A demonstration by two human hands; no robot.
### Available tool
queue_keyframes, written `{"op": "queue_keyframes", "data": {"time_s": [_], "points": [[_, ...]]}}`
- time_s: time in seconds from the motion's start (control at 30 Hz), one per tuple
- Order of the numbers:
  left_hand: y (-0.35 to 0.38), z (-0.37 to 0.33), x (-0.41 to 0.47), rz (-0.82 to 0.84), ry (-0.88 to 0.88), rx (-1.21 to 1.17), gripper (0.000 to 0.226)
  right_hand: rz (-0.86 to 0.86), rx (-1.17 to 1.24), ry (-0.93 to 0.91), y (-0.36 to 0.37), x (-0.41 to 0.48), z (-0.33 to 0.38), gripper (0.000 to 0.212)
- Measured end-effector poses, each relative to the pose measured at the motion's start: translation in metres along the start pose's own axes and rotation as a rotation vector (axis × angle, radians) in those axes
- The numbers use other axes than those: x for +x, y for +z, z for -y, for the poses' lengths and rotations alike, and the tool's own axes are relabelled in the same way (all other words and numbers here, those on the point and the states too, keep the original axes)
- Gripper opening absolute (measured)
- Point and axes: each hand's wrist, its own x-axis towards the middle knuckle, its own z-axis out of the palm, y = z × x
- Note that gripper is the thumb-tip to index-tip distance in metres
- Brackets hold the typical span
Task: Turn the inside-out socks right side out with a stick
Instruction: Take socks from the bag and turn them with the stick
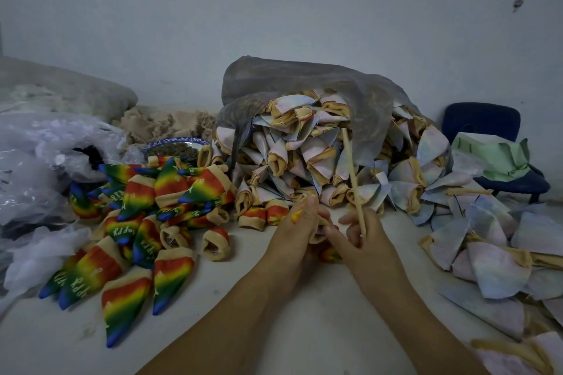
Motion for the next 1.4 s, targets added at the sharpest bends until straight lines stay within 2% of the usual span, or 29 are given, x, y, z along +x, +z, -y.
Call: {"op": "queue_keyframes", "data": {"time_s": [0.13,0.2,0.23,0.33,0.43,0.5,0.6,0.7,0.8,0.93,1.07,1.17,1.23,1.33,1.4], "points": [[0.005,-0.006,-0.004,0.011,-0.030,0.015,0.080,0.032,-0.215,-0.221,0.001,0.001,0.003,0.022],[0.007,-0.007,-0.005,0.018,-0.097,-0.071,0.091,0.037,-0.207,-0.207,0.001,0.000,0.005,0.017],[0.006,-0.006,-0.005,0.032,-0.114,-0.110,0.093,0.045,-0.107,-0.165,0.000,0.000,0.006,0.018],[0.003,-0.007,-0.008,0.135,-0.111,-0.104,0.079,0.093,0.210,-0.015,0.000,-0.002,0.009,0.016],[0.003,-0.010,-0.011,0.215,-0.153,-0.124,0.071,0.072,0.151,-0.020,0.002,-0.002,0.009,0.006],[0.003,-0.010,-0.009,0.224,-0.186,-0.200,0.070,0.051,0.127,-0.055,0.004,-0.002,0.008,0.012],[-0.001,-0.008,-0.004,0.180,-0.223,-0.304,0.056,-0.044,0.093,-0.094,0.003,-0.002,0.008,0.018],[-0.003,-0.007,0.000,0.137,-0.227,-0.340,0.060,-0.109,0.144,-0.094,0.000,-0.001,0.008,0.022],[-0.002,-0.008,-0.002,0.147,-0.284,-0.326,0.072,-0.054,0.071,-0.118,0.000,-0.002,0.008,0.019],[-0.003,-0.009,-0.004,0.248,-0.308,-0.328,0.052,-0.023,-0.034,-0.102,0.001,-0.002,0.004,0.015],[-0.005,-0.009,-0.005,0.276,-0.285,-0.427,0.046,-0.029,0.040,-0.071,-0.002,-0.001,0.002,0.023],[-0.010,-0.007,-0.001,0.200,-0.284,-0.549,0.054,0.020,0.099,-0.073,-0.004,-0.001,0.003,0.017],[-0.017,-0.010,0.003,0.108,-0.280,-0.649,0.047,0.078,0.105,-0.046,-0.007,-0.002,0.006,0.008],[-0.026,-0.015,0.007,-0.036,-0.235,-0.745,0.038,0.172,-0.028,-0.007,-0.013,-0.005,0.005,0.046],[-0.030,-0.017,0.008,-0.105,-0.189,-0.801,0.035,0.231,-0.137,0.005,-0.016,-0.006,0.005,0.057]]}}
